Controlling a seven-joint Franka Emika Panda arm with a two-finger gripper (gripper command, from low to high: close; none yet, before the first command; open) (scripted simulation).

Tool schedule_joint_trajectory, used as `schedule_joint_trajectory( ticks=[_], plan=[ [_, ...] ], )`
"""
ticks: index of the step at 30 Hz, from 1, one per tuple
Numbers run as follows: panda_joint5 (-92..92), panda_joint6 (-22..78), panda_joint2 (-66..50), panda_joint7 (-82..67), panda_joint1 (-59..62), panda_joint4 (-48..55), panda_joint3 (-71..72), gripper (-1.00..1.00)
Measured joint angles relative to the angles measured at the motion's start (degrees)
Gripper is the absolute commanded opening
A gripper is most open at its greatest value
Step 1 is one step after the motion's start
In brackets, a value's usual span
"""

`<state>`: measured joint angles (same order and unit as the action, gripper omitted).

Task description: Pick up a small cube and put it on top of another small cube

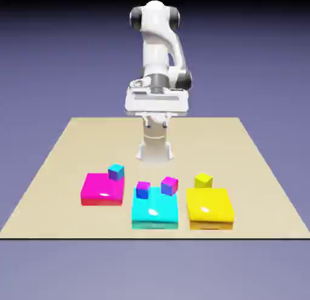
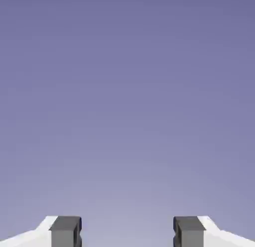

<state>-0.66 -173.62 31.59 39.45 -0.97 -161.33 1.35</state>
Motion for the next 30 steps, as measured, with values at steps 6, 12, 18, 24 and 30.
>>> schedule_joint_trajectory(
  ticks=[6, 12, 18, 24, 30],
  plan=[
    [-3.3, 1.9, -5.3, -15.0, -1.4, -1.6, 6.7, 0.00],
    [-6.5, 3.8, -10.6, -29.9, -2.8, -3.3, 13.4, 0.00],
    [-9.8, 5.7, -15.9, -44.9, -4.2, -4.9, 20.2, 0.00],
    [-13.0, 7.6, -21.2, -59.8, -5.6, -6.6, 26.9, 0.00],
    [-15.8, 9.2, -25.7, -72.7, -6.8, -8.0, 32.7, 0.00]
  ],
)
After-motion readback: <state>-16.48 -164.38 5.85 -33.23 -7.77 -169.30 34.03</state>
